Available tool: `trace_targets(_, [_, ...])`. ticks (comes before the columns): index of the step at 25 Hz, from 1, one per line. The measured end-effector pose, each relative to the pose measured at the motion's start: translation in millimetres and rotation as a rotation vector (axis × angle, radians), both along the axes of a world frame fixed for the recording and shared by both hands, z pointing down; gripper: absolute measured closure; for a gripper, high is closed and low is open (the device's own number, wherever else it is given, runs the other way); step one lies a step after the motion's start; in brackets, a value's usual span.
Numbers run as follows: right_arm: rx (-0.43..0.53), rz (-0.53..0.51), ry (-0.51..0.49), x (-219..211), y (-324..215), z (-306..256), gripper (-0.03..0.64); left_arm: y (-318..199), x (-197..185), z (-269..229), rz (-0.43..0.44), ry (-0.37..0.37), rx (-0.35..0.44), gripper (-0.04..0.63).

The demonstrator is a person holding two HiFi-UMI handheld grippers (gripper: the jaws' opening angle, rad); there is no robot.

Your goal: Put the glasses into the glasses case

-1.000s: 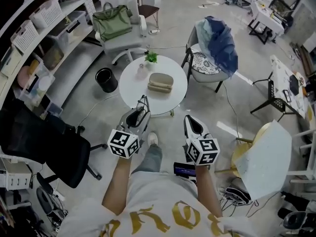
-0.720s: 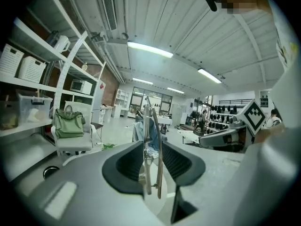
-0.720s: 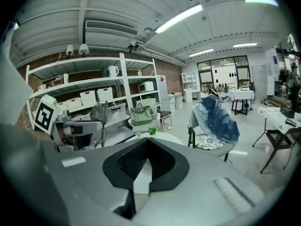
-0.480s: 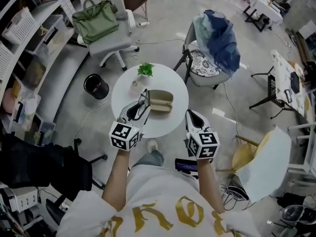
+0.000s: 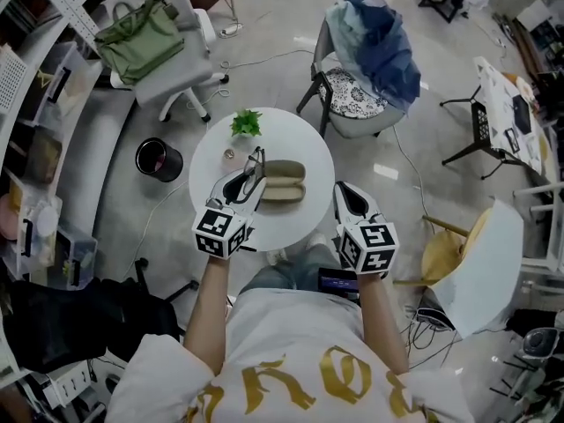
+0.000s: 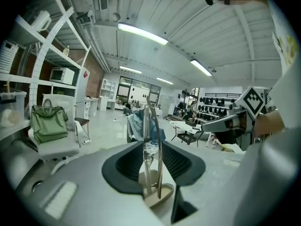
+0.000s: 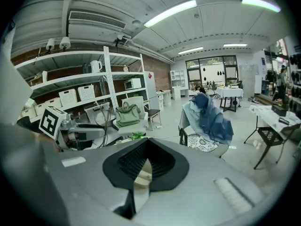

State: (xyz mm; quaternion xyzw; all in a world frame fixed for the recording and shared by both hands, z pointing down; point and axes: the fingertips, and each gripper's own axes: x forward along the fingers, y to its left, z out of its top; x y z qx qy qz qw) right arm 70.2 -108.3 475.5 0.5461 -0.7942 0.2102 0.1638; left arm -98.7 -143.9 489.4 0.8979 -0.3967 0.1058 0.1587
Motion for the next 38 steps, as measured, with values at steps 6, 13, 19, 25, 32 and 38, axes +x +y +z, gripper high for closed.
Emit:
trace_targets(6, [-0.016, -0.003, -0.023, 3, -9, 8, 0.592, 0, 8, 9, 0.019, -0.010, -0.023, 0.463])
trace_targets(13, [-0.039, -0.037, -0.036, 0, -20, 18, 0.592, -4, 14, 19, 0.038, -0.032, -0.050, 0.463])
trace_targets(19, [-0.074, -0.061, -0.040, 0, -29, 33, 0.592, -10, 26, 25, 0.081, -0.033, -0.067, 0.463])
trace_targets(25, [-0.116, -0.088, -0.047, 0, -34, 54, 0.592, -13, 28, 56, 0.136, -0.125, -0.115, 0.463])
trace_targets(32, [-0.166, -0.115, -0.049, -2, -40, 80, 0.592, -7, 34, 106, 0.296, -0.361, -0.144, 0.462])
trace_targets(38, [-0.196, -0.131, -0.037, 0, -43, 94, 0.592, 3, 44, 140, 0.463, -0.525, -0.174, 0.462])
